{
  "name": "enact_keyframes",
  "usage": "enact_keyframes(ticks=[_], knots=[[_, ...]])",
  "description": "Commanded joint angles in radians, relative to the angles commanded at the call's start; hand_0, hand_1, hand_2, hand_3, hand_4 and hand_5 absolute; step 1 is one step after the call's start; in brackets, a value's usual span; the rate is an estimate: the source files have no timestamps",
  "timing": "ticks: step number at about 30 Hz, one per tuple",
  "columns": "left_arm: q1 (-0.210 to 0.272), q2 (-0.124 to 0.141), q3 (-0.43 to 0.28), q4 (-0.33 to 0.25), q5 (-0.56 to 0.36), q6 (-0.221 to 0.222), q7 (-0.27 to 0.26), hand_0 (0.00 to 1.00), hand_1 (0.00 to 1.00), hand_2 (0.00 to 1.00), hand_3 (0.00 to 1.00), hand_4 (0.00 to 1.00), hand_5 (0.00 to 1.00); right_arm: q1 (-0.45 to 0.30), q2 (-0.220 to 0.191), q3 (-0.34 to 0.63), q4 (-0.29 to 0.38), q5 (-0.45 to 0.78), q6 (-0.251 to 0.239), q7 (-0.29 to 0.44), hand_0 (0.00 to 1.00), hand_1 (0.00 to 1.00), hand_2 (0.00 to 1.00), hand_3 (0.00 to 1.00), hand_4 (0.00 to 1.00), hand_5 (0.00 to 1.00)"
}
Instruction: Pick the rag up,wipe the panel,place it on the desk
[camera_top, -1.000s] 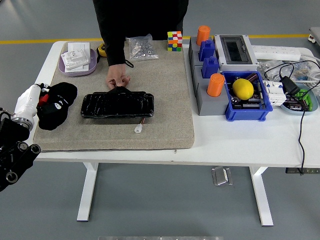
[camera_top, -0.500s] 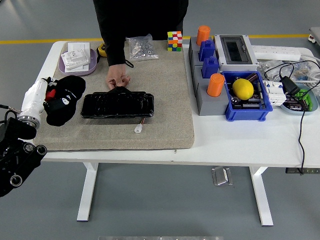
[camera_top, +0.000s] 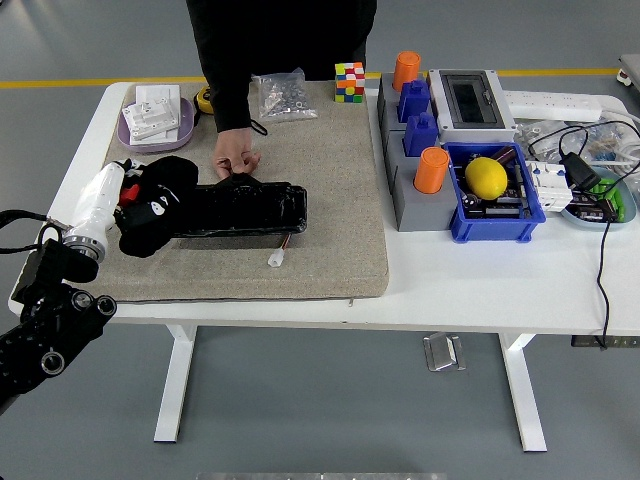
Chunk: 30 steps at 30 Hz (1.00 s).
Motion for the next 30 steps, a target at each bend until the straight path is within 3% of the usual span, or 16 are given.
enact_keyframes(ticks=[13, 30], knots=[[-0.055, -0.025, 0.099, 0.003, -0.012, 0.005, 0.002, 0.217, 0.143, 0.484, 0.360, 0.321, 0.002, 0.006, -0.009, -0.006, 0.000, 0.000, 0.004, -0.004, 0.722, 0.667, 0.697, 0.587, 0.938, 0.583], [-0.128, -0.038, 0.236, -0.019, -0.032, -0.013, 0.014, 0.219, 0.144, 0.485, 0.367, 0.320, 0.002, 0.022, -0.025, -0.030, 0.000, 0.006, 0.008, -0.004, 0.721, 0.665, 0.697, 0.587, 0.938, 0.582]])
